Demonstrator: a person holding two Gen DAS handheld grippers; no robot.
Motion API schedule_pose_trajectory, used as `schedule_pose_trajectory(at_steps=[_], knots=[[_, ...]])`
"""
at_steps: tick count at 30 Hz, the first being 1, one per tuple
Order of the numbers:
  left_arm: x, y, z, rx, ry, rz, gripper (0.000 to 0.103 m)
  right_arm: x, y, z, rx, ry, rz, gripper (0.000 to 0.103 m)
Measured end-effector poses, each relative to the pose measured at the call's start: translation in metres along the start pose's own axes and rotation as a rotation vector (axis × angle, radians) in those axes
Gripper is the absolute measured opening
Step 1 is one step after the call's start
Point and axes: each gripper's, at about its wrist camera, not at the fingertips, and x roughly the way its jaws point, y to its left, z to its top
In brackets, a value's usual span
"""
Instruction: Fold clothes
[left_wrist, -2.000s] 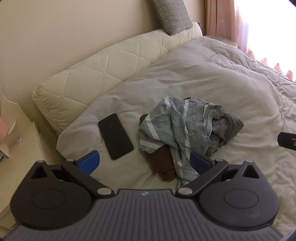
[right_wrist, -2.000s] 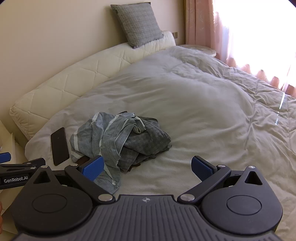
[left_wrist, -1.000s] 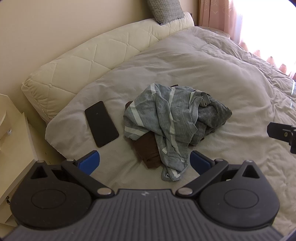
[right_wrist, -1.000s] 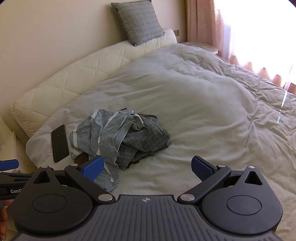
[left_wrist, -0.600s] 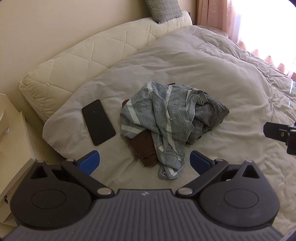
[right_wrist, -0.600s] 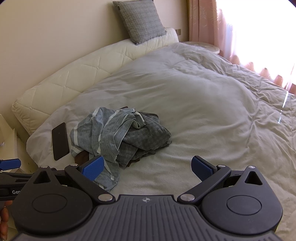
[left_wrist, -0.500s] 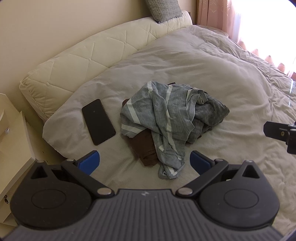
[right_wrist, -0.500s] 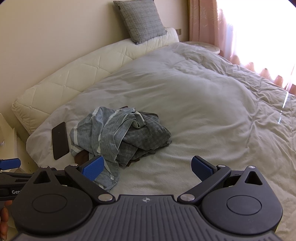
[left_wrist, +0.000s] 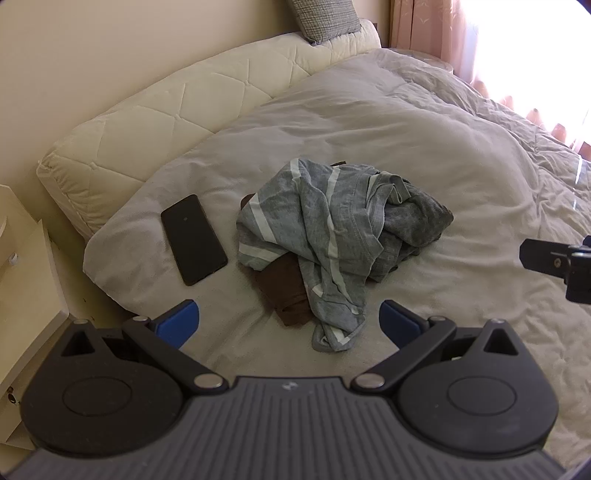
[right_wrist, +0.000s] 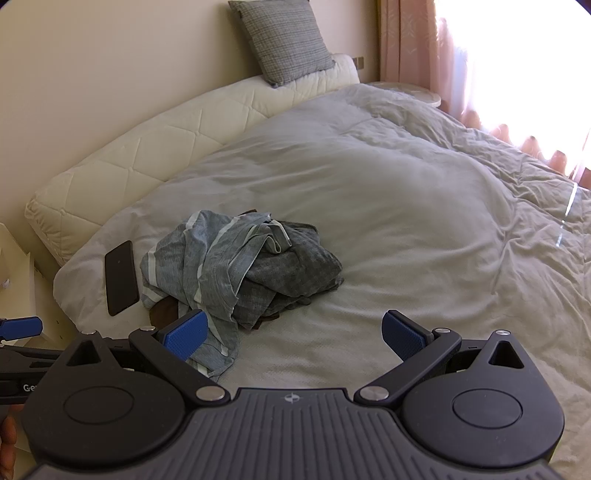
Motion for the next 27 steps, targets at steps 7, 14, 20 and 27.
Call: schedule_pose_trajectory(at_steps=[7,14,20,27], knots=[[-0.004,-0.001,-0.001,-0.002,-0.002,-0.002,0.102,-0.002,-0.002,-0.001,-0.001,0.001,0.008,0.103],[-0.009,-0.001,-0.004,-0.014,-0.006,0.006,0.102,-0.002,-0.002,0.000,-0.019,0.003,0.030,0.103],[-0.013,-0.004,-0.008,-0.038,-0.010,0.016,0.102,-0.001,-0.007,0.003,-0.035,0.003,0.054,0.103],[-0.017,-0.007,-0.016,-0.088,-0.006,0.023,0.102,0.002,-0.013,0.002,-0.067,0.011,0.080,0.103]])
